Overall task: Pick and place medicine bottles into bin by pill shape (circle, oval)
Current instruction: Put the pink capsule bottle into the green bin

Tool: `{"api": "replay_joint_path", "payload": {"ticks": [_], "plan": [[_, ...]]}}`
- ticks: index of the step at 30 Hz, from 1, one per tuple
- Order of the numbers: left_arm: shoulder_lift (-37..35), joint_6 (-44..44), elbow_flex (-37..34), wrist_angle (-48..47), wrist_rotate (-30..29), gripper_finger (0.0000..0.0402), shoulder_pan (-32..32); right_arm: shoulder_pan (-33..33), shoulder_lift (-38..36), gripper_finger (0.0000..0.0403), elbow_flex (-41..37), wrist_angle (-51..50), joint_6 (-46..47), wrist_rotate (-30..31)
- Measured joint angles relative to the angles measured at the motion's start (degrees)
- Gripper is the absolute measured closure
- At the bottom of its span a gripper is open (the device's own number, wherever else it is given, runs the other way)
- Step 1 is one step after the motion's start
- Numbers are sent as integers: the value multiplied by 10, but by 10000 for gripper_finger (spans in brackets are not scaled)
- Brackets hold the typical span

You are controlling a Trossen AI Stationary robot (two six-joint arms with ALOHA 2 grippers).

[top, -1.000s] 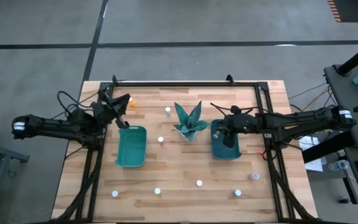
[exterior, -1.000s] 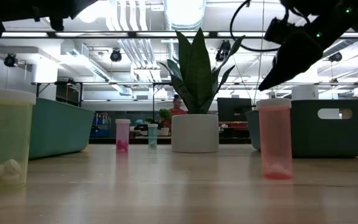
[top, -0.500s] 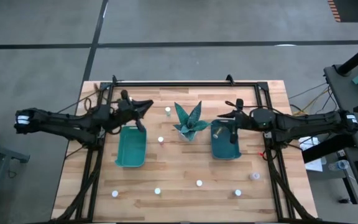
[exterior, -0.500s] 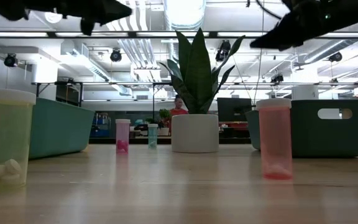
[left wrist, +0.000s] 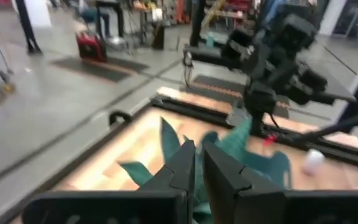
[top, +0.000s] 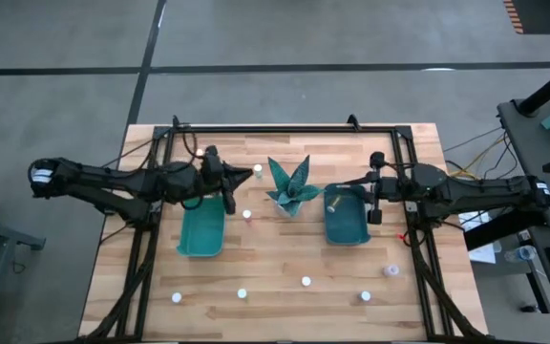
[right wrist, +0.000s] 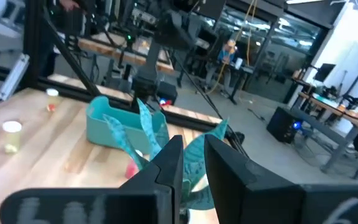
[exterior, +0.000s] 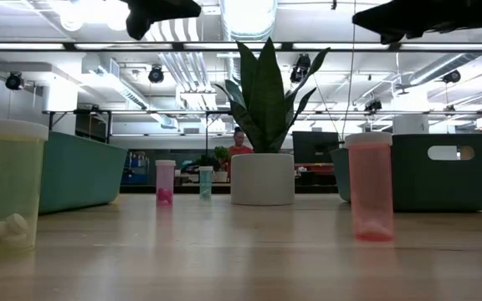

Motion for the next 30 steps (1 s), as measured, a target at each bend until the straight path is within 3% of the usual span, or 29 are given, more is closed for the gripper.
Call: {"api": "replay_joint_path", "payload": {"ticks": [4, 11, 21, 25, 30], "plan": [[18, -72, 34, -74, 0, 388, -23, 0, -18, 346, -10, 0, 20, -2], [70, -208, 146, -326, 12, 389, -50, 0, -31, 346, -25, 7, 30, -2], [199, -161, 283, -587, 144, 389, -49, 0, -34, 346, -21, 8, 30, -2], [249, -142, 292, -628, 182, 389, -49, 0, -34, 346, -22, 8, 30, -2], [304, -94, 291, -630, 182, 388, -47, 0, -34, 346, -23, 7, 30, -2]]}}
